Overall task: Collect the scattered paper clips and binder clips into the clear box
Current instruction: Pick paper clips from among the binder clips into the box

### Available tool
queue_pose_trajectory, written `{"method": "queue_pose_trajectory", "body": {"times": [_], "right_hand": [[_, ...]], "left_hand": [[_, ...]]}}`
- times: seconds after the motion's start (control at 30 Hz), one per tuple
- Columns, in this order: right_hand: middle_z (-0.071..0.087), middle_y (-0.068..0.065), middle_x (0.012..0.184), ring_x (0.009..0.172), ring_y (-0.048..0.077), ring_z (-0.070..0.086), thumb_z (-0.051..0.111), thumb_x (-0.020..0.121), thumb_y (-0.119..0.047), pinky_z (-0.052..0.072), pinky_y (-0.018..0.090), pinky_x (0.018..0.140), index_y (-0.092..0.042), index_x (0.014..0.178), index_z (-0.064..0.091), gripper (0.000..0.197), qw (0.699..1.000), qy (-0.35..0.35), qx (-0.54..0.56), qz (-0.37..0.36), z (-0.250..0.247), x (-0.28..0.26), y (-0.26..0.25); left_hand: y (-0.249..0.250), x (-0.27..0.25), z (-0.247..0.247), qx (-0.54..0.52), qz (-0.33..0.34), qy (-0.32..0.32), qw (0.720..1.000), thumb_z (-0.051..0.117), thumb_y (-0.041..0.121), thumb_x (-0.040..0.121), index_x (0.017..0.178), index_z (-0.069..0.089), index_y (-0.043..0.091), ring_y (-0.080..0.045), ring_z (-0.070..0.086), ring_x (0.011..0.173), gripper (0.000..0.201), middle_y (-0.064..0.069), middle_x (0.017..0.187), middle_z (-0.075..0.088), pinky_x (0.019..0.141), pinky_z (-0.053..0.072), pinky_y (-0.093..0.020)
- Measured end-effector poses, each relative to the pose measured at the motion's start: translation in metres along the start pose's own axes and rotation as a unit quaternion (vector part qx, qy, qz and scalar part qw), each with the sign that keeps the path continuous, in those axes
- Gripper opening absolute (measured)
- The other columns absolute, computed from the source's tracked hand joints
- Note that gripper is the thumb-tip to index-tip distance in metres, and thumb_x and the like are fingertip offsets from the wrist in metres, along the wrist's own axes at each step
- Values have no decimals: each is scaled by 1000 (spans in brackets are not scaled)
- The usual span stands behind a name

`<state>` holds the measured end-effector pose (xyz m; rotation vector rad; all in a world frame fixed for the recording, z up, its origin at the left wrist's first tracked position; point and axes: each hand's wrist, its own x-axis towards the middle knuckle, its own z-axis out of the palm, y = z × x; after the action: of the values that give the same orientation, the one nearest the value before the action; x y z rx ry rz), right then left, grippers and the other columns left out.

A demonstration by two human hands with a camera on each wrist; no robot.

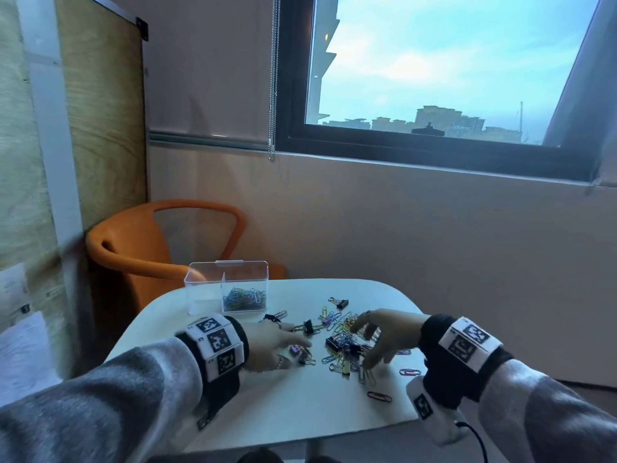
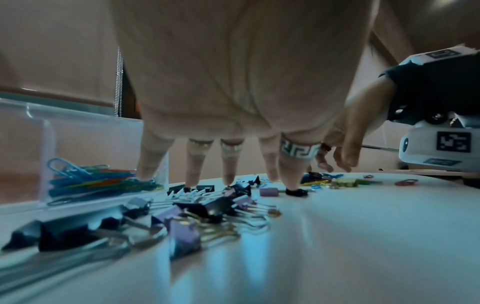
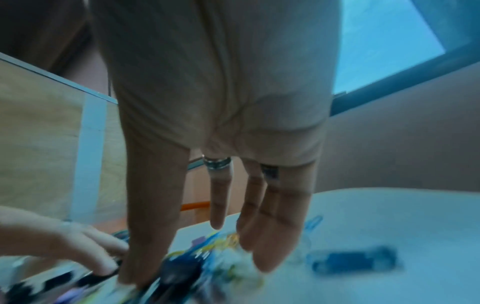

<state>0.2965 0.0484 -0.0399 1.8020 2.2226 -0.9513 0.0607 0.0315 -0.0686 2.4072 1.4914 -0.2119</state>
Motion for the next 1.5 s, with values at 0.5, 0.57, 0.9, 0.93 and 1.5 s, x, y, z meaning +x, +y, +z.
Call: {"method": "queue_pose_trajectory", "body": {"times": [0.5, 0.57, 0.9, 0.93, 1.5], "right_hand": [[48, -11, 80, 71, 8, 53, 66, 84, -38, 48, 15, 52, -13, 127, 53, 52, 992, 78, -97, 30, -20, 41, -14], [41, -12, 75, 67, 9, 49, 67, 83, -34, 41, 11, 38, -12, 125, 54, 49, 989, 87, -119, 15, -17, 45, -19], [70, 6, 112, 81, 13, 53, 63, 85, -18, 47, 24, 72, -14, 109, 70, 25, 982, 104, -152, -44, -10, 66, -24], [70, 6, 111, 80, 13, 54, 64, 85, -17, 47, 23, 70, -14, 108, 70, 25, 982, 102, -154, -48, -11, 67, -25], [63, -1, 74, 64, 8, 59, 63, 87, -13, 50, 17, 57, -15, 79, 60, 9, 947, 173, 220, -156, -38, 58, -48]], "left_hand": [[47, 105, -31, -37, -79, 63, 994, 52, 30, 93, 118, 62, 2, -26, 59, 109, 39, -14, 119, 64, 91, 47, -34], [49, 110, -31, -33, -85, 53, 994, 59, 36, 88, 92, 68, 0, -24, 59, 86, 37, -9, 88, 66, 68, 45, -30], [39, 99, -43, -33, -62, 22, 997, 63, 3, 83, 120, 63, 6, -25, 61, 112, 38, -12, 123, 64, 73, 49, -23], [38, 96, -41, -35, -63, 27, 997, 62, 3, 83, 120, 63, 7, -25, 61, 112, 37, -12, 123, 65, 82, 50, -26], [-10, 49, -55, -513, -61, 116, 849, 58, -4, 87, 110, 62, -6, -15, 61, 67, 23, -8, 73, 61, 68, 57, -26]]}}
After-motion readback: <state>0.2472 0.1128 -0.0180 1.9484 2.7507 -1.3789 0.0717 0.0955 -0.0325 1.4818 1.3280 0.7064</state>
